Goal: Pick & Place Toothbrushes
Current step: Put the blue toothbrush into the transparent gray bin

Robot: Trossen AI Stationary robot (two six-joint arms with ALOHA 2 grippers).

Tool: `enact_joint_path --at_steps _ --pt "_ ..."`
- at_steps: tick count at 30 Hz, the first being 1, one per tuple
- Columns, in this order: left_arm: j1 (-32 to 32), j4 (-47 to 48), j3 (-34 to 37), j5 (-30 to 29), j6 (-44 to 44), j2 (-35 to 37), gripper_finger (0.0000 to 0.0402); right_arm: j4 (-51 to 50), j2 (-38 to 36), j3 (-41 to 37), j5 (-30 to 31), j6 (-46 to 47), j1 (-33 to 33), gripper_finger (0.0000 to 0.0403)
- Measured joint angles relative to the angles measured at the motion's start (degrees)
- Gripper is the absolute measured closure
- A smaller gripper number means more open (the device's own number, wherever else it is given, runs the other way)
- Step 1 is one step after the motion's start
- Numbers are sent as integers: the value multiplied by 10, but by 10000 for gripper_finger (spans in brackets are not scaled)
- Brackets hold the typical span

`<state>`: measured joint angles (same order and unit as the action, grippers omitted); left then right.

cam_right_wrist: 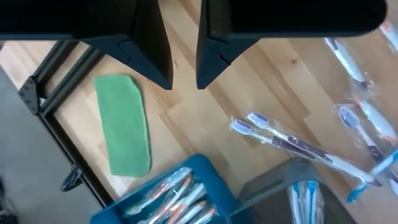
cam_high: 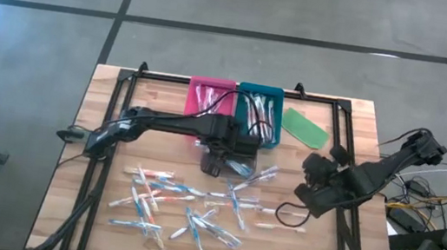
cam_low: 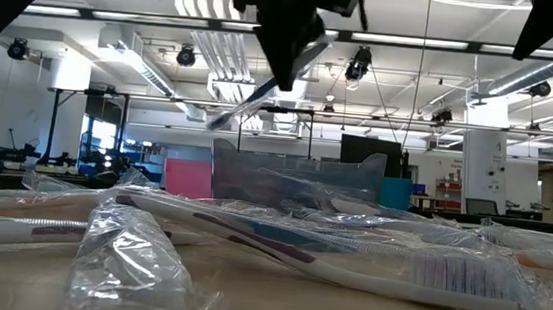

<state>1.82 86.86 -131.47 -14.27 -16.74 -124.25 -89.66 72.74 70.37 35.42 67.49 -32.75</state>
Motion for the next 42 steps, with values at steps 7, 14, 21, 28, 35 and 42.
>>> enact_joint_path --at_steps 7,14,21,28,35,42 --pt "12 -60 -1 -43 -83 3 371 1 -39 0 0 21 0 309" --pt "34 -125 37 -122 -118 1 371 2 -44 0 0 18 0 287" --pt "49 -146 87 -169 -102 0 371 3 -44 0 0 5 0 267" --pt "49 -159 130 -176 -61 -2 371 5 -44 0 0 -2 0 248" --pt "48 -190 164 -175 -61 -1 371 7 -44 0 1 -2 0 230" --pt "48 -201 174 -173 -51 -1 368 9 -44 0 1 -2 0 213"
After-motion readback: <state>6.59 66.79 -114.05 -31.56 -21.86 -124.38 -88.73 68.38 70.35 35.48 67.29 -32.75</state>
